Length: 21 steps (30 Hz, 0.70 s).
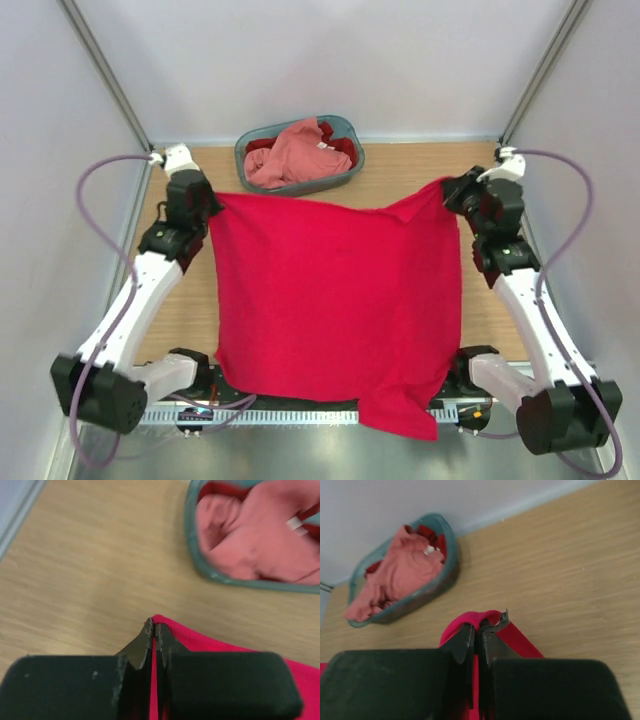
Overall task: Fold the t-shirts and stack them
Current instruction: Flatten the tshirt out
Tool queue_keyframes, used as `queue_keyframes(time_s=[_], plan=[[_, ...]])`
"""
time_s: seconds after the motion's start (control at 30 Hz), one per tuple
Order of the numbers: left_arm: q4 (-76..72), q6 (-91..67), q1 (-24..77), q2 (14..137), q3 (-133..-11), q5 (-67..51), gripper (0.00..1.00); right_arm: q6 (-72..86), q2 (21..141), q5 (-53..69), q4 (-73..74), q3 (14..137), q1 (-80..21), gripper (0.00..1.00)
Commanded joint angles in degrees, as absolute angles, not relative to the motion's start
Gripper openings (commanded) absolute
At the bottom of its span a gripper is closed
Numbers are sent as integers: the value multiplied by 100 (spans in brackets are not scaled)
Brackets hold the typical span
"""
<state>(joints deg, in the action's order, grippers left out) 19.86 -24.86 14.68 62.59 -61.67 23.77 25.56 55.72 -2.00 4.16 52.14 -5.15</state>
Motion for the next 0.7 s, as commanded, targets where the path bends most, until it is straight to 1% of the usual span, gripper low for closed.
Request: queue_keyframes(time_s=[0.0,0.03,0.07,0.1,0.2,0.37,0.5,0.67], plan=[[1073,-2846,1249,6967,-5977,2857,0,2408,6052,-606,-1183,4782,-527,1],[1029,-2874,1144,7222,-6003,2735,0,2321,6343,-598,-1343,4633,-519,1],[994,-2874,1090,7747,-6090,2690,0,2294,6598,-598,-1510,4597,-527,1],[1011,-2918,1029,7969,-6213,2637,0,2294,7123,-580,-1755,4631,-519,1],[1081,-2874,967,8681,-6642,2549,0,2276,7750,-510,-1950,4912,-527,1],[1081,-2734,765,9254,-7048,2496,0,2276,8769,-308,-1978,5440,-519,1],[1116,-2576,694,9588,-7321,2417,0,2197,9333,112,-1628,5949,-519,1],[1274,-2549,677,9747,-7497,2356,0,2223,9326,36,-1161,6301,-519,1]])
